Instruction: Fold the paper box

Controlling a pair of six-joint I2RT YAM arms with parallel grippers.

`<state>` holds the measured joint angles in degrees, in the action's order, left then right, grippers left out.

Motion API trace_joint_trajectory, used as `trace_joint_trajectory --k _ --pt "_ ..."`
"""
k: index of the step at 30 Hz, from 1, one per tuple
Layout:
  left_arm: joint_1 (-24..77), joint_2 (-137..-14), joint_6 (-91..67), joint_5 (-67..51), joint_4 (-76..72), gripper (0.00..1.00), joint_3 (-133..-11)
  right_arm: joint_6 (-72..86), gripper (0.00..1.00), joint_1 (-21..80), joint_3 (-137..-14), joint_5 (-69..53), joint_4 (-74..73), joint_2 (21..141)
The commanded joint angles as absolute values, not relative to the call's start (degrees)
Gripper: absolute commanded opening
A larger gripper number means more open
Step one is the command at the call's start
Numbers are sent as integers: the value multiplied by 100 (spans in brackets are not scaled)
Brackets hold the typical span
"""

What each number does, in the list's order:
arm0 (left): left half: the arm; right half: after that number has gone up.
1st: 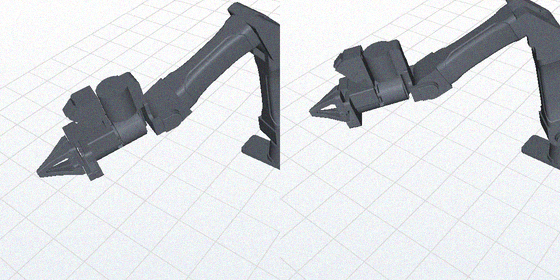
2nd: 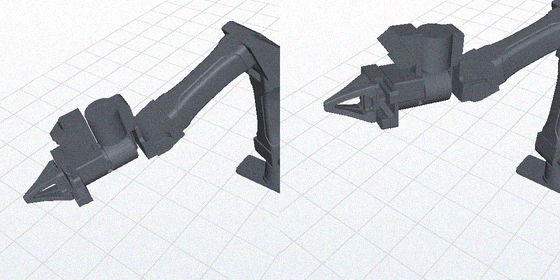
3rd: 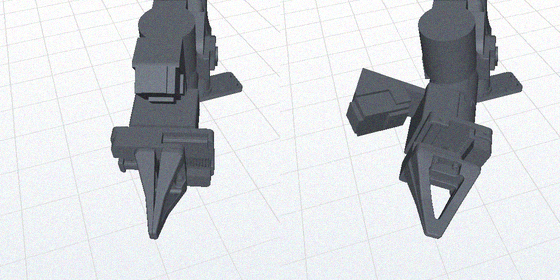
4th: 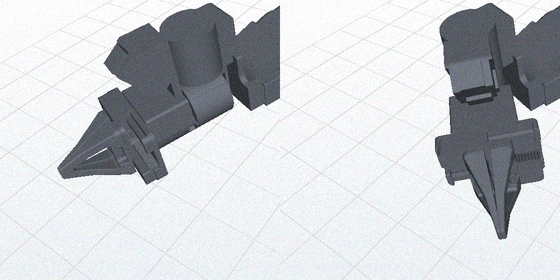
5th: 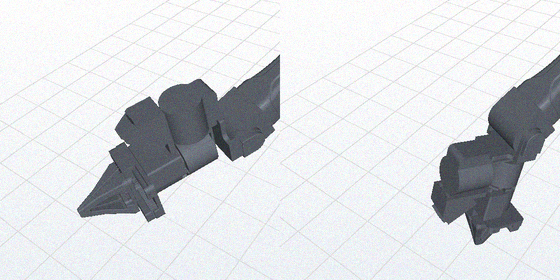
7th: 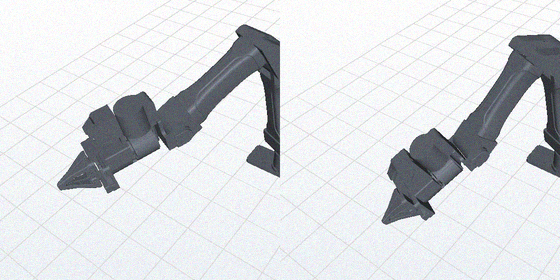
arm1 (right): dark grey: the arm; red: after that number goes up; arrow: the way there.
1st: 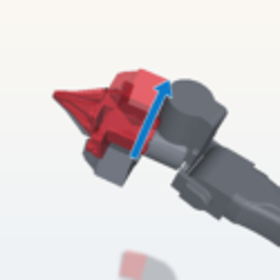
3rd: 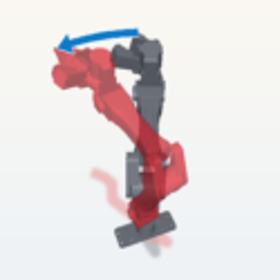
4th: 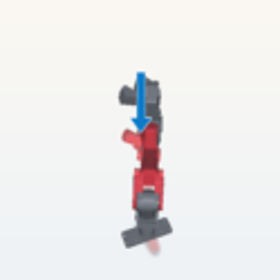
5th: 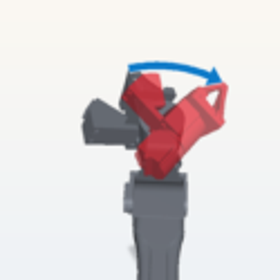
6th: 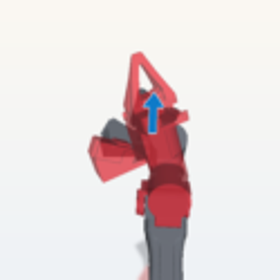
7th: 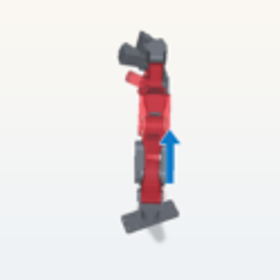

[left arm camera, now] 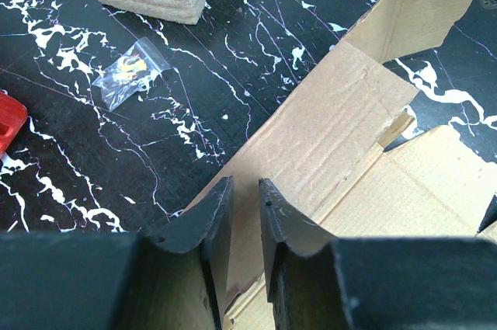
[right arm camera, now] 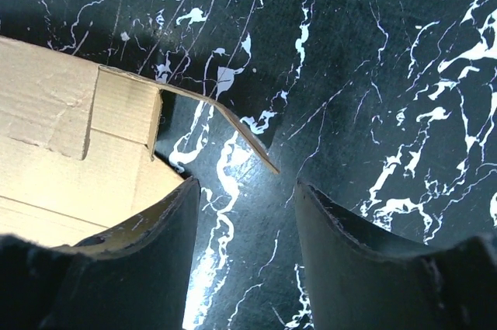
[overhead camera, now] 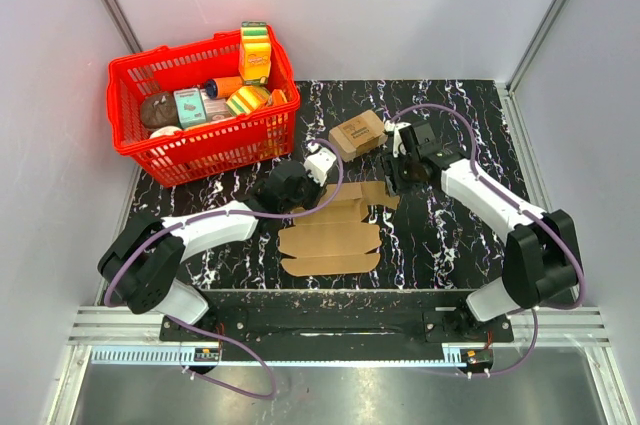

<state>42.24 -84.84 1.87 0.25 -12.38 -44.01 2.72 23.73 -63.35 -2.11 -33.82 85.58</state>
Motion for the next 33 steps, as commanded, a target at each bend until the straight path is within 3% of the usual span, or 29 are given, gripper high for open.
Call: trace_joint_trajectory --k 1,10,26,33 --pt "4245 -8587 176 -158 -1134 24 -4526 -219 57 2320 -6609 -132 -3138 8675" --pt "4245 -8622 184 -185 -1134 24 -4544 -633 54 2241 -6706 -386 -2865 8964" --pt "4245 -8675 176 -211 -1125 24 -4570 -413 32 2171 -6759 -1388 -3032 9115" --pt "4245 -8666 176 -229 -1116 24 -4588 -316 31 2171 -6627 -1494 -3260 9009"
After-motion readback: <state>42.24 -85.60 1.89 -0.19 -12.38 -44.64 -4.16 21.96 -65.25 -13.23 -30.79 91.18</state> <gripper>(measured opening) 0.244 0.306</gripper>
